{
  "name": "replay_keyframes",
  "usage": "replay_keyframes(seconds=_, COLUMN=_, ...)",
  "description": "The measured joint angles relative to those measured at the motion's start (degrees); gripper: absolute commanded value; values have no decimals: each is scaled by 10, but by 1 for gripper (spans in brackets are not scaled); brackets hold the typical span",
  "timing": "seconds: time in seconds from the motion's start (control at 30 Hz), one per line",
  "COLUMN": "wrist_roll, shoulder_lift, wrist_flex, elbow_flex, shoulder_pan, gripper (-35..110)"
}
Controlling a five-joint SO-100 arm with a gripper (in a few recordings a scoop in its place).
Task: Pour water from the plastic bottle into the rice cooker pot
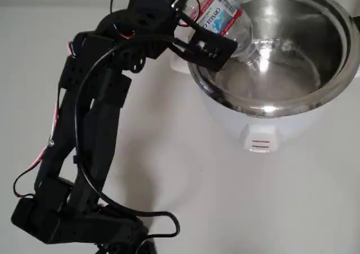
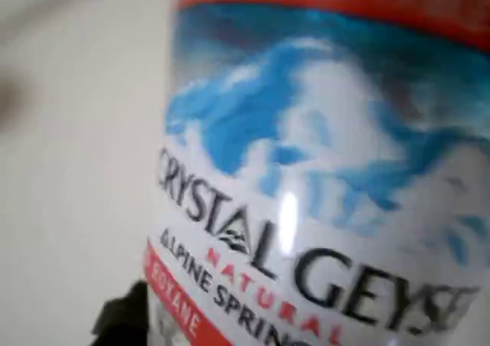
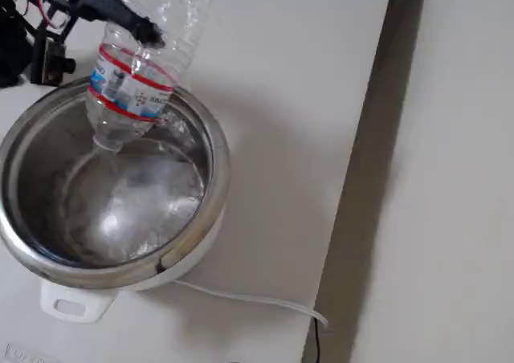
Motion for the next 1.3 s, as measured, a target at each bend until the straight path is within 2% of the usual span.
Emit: replay_keyframes(seconds=1.3, wrist_roll=23, shoulder_lift=1, wrist_flex=4, elbow_flex=-19, shoulder_pan=16, gripper=17)
